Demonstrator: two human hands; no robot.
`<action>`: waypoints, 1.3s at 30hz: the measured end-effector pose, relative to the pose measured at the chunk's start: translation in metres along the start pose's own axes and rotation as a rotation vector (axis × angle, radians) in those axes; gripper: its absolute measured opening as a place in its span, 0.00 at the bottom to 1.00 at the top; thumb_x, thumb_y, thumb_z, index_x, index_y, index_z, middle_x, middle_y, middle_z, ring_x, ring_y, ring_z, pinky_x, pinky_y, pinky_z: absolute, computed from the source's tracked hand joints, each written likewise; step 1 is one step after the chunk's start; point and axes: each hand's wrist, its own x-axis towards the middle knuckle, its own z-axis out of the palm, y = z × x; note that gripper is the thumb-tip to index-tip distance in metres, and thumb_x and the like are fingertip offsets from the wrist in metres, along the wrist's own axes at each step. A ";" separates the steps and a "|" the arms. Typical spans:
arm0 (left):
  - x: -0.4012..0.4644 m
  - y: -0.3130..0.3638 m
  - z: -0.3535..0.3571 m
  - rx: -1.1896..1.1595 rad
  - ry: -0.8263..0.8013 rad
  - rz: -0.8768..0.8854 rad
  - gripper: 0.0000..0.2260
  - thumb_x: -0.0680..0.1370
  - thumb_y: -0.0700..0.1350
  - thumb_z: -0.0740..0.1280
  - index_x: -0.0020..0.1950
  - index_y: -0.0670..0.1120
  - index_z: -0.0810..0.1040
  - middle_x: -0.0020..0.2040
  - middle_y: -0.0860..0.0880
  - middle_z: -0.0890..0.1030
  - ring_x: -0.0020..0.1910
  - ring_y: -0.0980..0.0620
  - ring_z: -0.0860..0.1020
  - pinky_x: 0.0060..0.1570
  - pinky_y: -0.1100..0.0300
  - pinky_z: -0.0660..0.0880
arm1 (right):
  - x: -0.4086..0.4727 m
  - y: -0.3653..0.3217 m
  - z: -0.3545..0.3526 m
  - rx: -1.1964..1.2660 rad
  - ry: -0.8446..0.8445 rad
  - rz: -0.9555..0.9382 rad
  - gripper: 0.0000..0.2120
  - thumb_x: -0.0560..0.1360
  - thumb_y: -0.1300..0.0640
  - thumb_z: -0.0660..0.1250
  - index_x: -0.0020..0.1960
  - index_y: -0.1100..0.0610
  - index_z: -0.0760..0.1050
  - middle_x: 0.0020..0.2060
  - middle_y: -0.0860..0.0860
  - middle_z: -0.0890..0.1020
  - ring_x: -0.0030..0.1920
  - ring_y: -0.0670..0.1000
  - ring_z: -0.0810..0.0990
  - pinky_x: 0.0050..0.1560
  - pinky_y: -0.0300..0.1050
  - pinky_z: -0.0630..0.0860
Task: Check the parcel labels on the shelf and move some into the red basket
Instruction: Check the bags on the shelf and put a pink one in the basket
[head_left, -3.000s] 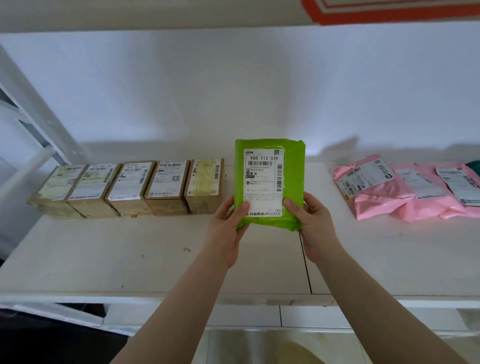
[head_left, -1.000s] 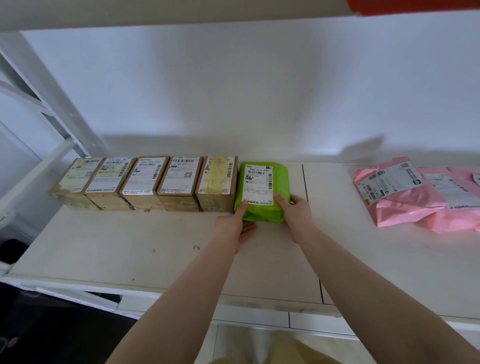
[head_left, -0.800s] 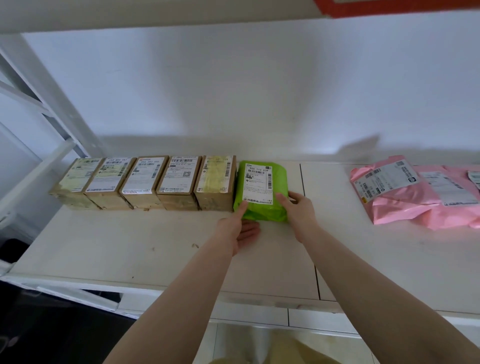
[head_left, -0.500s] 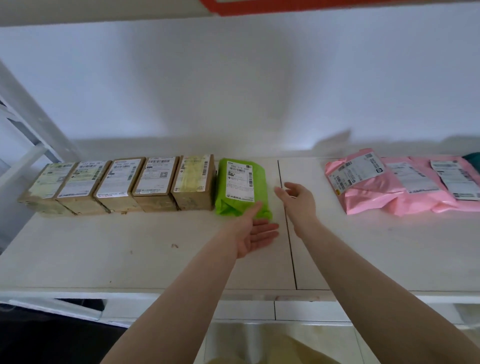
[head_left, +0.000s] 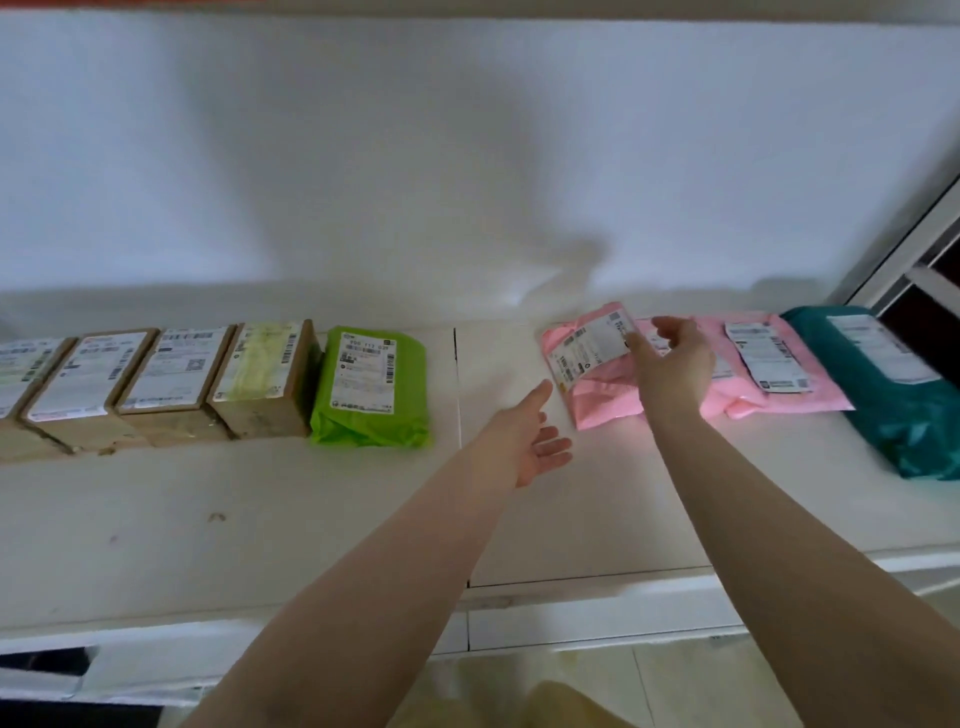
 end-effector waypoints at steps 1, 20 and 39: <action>0.003 0.000 0.009 0.012 0.021 0.017 0.24 0.77 0.56 0.68 0.62 0.39 0.70 0.57 0.39 0.73 0.46 0.43 0.77 0.41 0.50 0.78 | 0.008 0.003 -0.002 -0.056 -0.031 -0.006 0.21 0.74 0.56 0.73 0.65 0.60 0.77 0.61 0.56 0.82 0.61 0.56 0.79 0.62 0.52 0.75; 0.034 -0.004 0.038 -0.089 0.192 0.079 0.24 0.71 0.61 0.73 0.56 0.43 0.77 0.48 0.47 0.78 0.45 0.50 0.76 0.46 0.60 0.77 | 0.011 0.000 0.010 -0.042 -0.285 -0.087 0.17 0.72 0.59 0.74 0.60 0.54 0.80 0.51 0.50 0.85 0.49 0.52 0.83 0.48 0.45 0.78; -0.056 0.020 -0.063 0.038 0.267 0.486 0.15 0.77 0.43 0.71 0.62 0.43 0.76 0.50 0.47 0.84 0.44 0.52 0.82 0.40 0.56 0.80 | -0.048 -0.014 0.001 0.578 -0.496 0.263 0.32 0.74 0.54 0.75 0.74 0.54 0.66 0.65 0.54 0.74 0.63 0.54 0.77 0.64 0.55 0.77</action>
